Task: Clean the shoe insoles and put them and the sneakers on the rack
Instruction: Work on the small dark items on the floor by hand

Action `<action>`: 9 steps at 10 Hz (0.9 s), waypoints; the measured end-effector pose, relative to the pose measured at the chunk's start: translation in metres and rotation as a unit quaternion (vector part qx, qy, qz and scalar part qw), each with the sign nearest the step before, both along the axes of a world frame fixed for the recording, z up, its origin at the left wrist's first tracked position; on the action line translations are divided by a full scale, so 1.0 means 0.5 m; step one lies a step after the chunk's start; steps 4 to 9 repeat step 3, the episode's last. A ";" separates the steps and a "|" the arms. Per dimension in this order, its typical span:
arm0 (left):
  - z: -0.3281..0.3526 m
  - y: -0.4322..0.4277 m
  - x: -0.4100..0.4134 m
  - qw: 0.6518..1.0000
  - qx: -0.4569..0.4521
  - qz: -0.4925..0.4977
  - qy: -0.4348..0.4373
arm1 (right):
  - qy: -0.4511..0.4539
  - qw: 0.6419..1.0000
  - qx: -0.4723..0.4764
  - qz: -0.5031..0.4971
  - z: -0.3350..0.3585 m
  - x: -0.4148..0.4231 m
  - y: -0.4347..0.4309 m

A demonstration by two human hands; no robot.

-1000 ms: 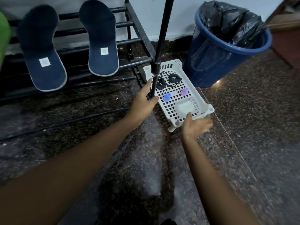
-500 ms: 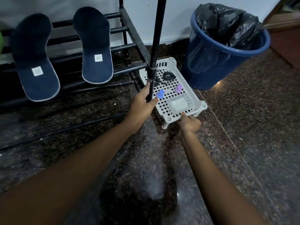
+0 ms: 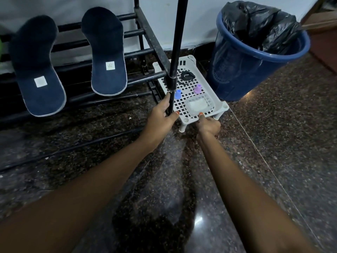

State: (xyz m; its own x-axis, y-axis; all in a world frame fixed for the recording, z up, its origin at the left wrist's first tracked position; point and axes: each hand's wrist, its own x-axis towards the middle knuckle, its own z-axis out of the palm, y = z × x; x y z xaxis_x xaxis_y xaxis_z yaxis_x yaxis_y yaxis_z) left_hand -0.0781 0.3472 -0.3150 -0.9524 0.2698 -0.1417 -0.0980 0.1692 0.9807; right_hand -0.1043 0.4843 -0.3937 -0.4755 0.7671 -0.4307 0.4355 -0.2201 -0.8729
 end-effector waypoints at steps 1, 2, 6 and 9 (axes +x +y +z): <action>-0.004 0.002 0.000 1.000 0.008 0.001 0.006 | -0.006 1.000 -0.011 0.017 -0.002 -0.005 0.000; -0.010 -0.001 -0.002 1.000 0.004 -0.001 0.009 | -0.016 0.999 0.031 0.015 -0.010 0.003 0.002; -0.012 -0.009 -0.004 1.000 -0.016 -0.009 0.009 | -0.005 0.993 0.116 0.006 0.012 0.047 -0.010; -0.012 -0.009 -0.004 1.000 -0.016 -0.009 0.009 | -0.005 0.993 0.116 0.006 0.012 0.047 -0.010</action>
